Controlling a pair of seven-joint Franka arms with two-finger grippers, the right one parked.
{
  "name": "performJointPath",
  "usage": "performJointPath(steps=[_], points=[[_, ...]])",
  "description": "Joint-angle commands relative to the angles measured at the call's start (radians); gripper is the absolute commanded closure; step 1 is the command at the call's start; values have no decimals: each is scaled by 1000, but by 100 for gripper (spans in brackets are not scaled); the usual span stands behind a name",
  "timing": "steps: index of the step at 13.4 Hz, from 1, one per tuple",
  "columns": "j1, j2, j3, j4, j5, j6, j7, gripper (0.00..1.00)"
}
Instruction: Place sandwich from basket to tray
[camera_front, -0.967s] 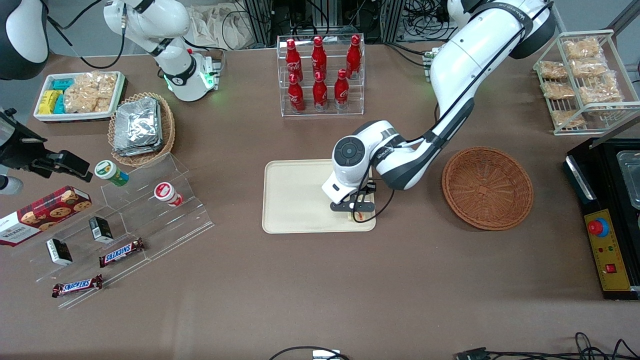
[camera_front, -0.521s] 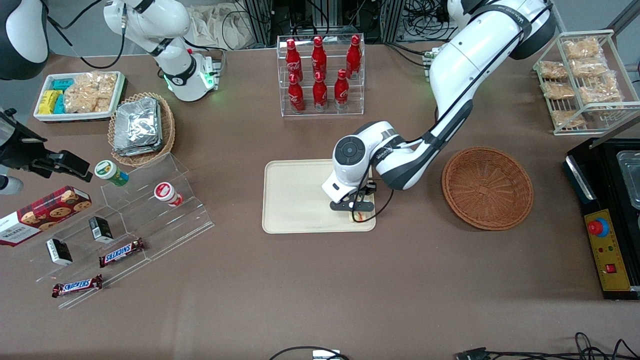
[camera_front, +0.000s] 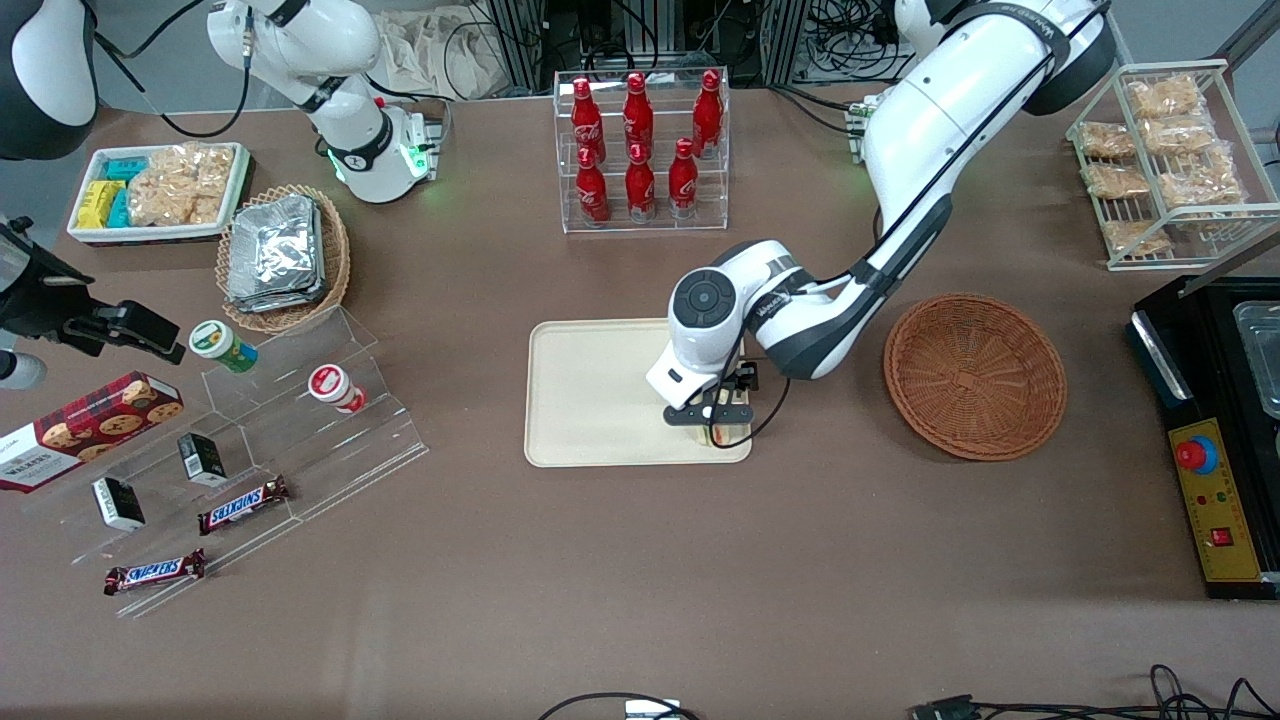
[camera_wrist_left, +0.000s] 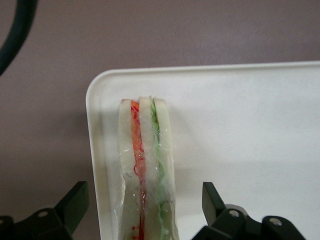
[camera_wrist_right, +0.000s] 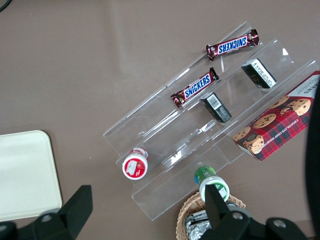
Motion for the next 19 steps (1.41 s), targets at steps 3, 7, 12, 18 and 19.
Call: performJointPath(steps=[3,7,12,18,19], points=[[10,-237,0,-3,-166,-120,35,0],[4,-513,175,2,-364,-328,208,0],[-34,-756,438,-105,-448,-435,371,0],[-53,-903,698,-208,-471,-504,641,0],[-53,-916,732,-214,-484,-514,688,0]])
